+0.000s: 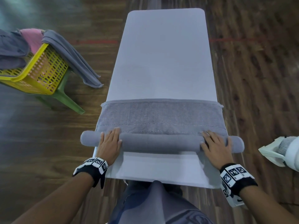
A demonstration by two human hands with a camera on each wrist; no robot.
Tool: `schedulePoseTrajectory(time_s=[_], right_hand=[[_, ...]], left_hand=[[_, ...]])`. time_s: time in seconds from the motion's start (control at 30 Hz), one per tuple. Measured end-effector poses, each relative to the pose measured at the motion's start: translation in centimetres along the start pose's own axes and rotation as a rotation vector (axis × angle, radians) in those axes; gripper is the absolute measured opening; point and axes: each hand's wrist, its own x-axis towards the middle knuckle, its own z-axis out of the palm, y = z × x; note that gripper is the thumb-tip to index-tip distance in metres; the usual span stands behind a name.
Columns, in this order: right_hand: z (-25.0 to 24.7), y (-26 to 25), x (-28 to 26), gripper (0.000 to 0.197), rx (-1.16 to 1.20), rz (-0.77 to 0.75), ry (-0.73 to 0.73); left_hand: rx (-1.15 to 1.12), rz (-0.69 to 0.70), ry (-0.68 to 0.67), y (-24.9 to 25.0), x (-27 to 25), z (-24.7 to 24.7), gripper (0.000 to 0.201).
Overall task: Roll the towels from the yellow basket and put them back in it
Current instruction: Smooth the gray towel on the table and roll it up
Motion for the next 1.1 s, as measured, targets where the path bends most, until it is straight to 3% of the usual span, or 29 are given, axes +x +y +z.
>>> schedulePoseTrajectory(time_s=[0.1, 0.17, 0.3, 0.43, 0.57, 0.73, 0.87, 0.97, 1.1], right_hand=[[1.1, 0.1, -0.8, 0.061, -0.005, -0.014, -0.079], [1.4, 0.4, -1.3, 0.056, -0.019, -0.050, -0.051], [-0.2, 0.1, -0.2, 0.045, -0.047, -0.018, -0.074], [-0.4, -0.3, 0.7, 0.057, 0.004, -0.016, 0.008], [0.4, -0.1, -0.7, 0.060, -0.024, -0.020, -0.140], [-1.1, 0.3, 0.9, 0.046, -0.074, -0.041, -0.261], [-1.6, 0.5, 1.6, 0.043, 0.025, -0.024, -0.094], [-0.4, 0.6, 0.1, 0.059, 0.036, -0.053, -0.112], [0.8, 1.2, -0.7, 0.054, -0.003, -0.101, -0.067]], left_hand=[[0.018, 0.033, -0.074, -0.1, -0.3, 0.7, 0.067], [0.064, 0.089, -0.097, -0.3, -0.7, 0.9, 0.061], [0.080, 0.063, -0.071, -0.2, 0.4, -0.2, 0.053], [0.018, 0.003, 0.005, 0.5, 1.5, -0.3, 0.060], [0.071, 0.086, -0.042, 0.7, 0.3, 0.7, 0.065], [0.110, 0.072, 0.007, 0.4, 0.1, 0.3, 0.043], [0.024, 0.041, 0.016, 0.5, 1.1, -0.1, 0.054], [-0.002, 0.058, -0.050, 0.2, 0.6, 0.4, 0.065], [0.074, 0.126, -0.036, -0.4, -0.5, 0.8, 0.062]])
